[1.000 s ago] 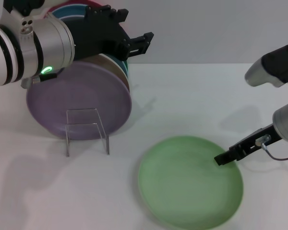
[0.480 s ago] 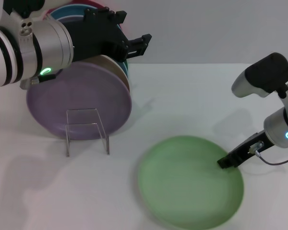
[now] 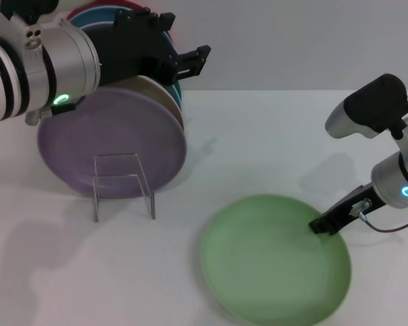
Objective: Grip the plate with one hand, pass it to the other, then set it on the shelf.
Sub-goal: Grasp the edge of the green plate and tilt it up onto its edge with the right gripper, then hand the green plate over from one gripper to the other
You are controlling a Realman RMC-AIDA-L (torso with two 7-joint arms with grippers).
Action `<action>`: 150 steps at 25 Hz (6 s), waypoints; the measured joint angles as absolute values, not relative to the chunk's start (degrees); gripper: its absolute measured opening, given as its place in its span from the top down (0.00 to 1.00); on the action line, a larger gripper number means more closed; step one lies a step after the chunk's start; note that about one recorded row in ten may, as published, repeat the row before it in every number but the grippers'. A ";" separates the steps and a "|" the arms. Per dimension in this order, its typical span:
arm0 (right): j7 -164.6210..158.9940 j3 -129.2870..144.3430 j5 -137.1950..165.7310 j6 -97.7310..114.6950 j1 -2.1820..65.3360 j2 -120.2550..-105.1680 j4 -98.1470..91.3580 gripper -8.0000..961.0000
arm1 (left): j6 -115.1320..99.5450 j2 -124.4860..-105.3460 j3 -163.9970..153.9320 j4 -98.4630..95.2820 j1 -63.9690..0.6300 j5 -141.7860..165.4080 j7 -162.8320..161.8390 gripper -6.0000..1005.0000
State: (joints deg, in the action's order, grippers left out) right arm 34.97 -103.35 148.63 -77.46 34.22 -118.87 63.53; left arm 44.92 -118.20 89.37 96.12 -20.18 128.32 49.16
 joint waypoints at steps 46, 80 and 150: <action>30.79 -106.94 149.62 -86.63 29.25 -118.96 76.23 0.41 | 22.15 -118.06 88.65 94.90 -10.19 119.51 54.61 0.30; 30.56 -101.16 150.55 -80.54 31.56 -118.91 69.07 0.83 | 25.87 -118.03 89.39 92.83 -12.21 117.50 56.52 0.30; 54.56 -101.86 131.69 -66.89 7.35 -119.07 105.96 0.96 | 69.05 -118.12 102.24 82.96 -31.72 119.42 55.32 0.16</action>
